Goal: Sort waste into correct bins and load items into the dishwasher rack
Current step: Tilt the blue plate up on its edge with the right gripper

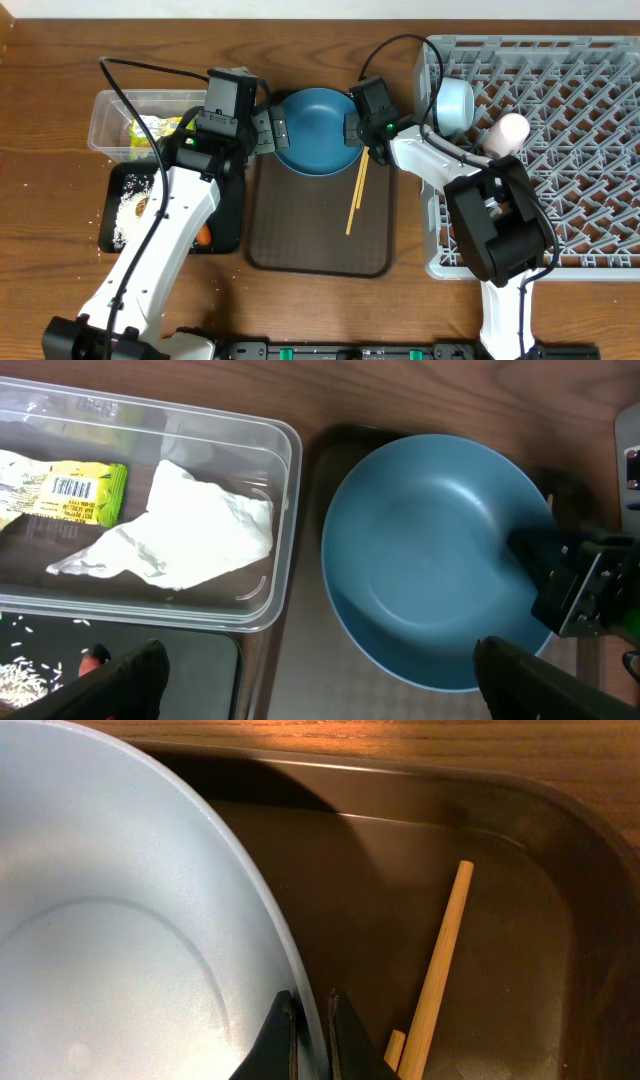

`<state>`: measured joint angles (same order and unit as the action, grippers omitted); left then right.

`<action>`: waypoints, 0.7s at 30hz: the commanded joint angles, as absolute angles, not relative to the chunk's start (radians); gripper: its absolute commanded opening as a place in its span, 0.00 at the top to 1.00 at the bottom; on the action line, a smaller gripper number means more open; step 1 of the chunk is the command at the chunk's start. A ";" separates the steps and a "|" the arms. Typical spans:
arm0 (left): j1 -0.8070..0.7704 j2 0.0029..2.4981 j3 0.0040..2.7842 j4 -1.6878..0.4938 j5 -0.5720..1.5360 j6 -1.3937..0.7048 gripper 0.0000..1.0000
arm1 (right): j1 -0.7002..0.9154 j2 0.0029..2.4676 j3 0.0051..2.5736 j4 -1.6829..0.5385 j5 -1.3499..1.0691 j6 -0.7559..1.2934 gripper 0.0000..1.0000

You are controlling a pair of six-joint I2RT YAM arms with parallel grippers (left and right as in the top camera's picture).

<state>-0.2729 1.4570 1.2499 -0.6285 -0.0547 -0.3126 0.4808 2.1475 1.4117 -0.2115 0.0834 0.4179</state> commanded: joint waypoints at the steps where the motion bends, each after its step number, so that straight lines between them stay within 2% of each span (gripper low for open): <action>1: -0.274 1.459 1.259 -0.632 -0.052 -0.300 0.02 | 0.487 2.166 1.403 -0.228 0.100 0.456 0.99; 7: -0.274 1.459 1.259 -0.632 -0.052 -0.300 0.02 | 0.485 2.166 1.403 -0.258 0.100 0.528 0.97; 21: -0.274 1.459 1.259 -0.632 -0.052 -0.300 0.02 | 0.466 2.157 1.406 -0.252 0.018 0.527 0.99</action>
<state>-0.2729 1.4570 1.2499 -0.6285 -0.0547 -0.3126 0.4789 2.1471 1.4128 -0.2348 0.0631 0.5175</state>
